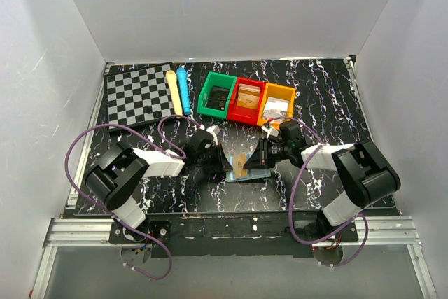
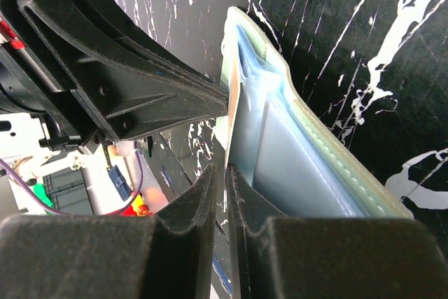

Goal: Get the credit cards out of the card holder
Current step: Remove the credit card from the card holder.

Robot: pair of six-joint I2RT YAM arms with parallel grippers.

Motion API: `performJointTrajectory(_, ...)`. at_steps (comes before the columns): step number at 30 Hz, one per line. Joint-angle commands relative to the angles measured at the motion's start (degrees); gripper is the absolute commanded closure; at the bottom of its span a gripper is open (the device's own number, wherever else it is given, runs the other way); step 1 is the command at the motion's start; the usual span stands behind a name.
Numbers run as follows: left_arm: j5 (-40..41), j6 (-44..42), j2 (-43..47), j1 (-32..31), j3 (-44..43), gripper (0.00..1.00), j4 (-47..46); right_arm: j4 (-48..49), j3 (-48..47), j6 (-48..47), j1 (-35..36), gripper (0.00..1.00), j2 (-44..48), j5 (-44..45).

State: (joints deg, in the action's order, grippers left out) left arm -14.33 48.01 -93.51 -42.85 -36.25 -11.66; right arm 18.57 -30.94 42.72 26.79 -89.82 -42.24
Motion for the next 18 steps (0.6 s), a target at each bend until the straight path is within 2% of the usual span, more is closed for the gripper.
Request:
performJointTrajectory(1,2.11,-1.16,-2.11,-0.04,1.88,1.0,4.63,2.79,0.53,0.52,-0.51,0.84,1.93,-2.06)
performJointTrajectory(18,1.93,-1.43,-2.9,0.13,1.62,1.0,4.89,-0.11,0.79,-0.97,-2.18,0.98,3.95,-1.8)
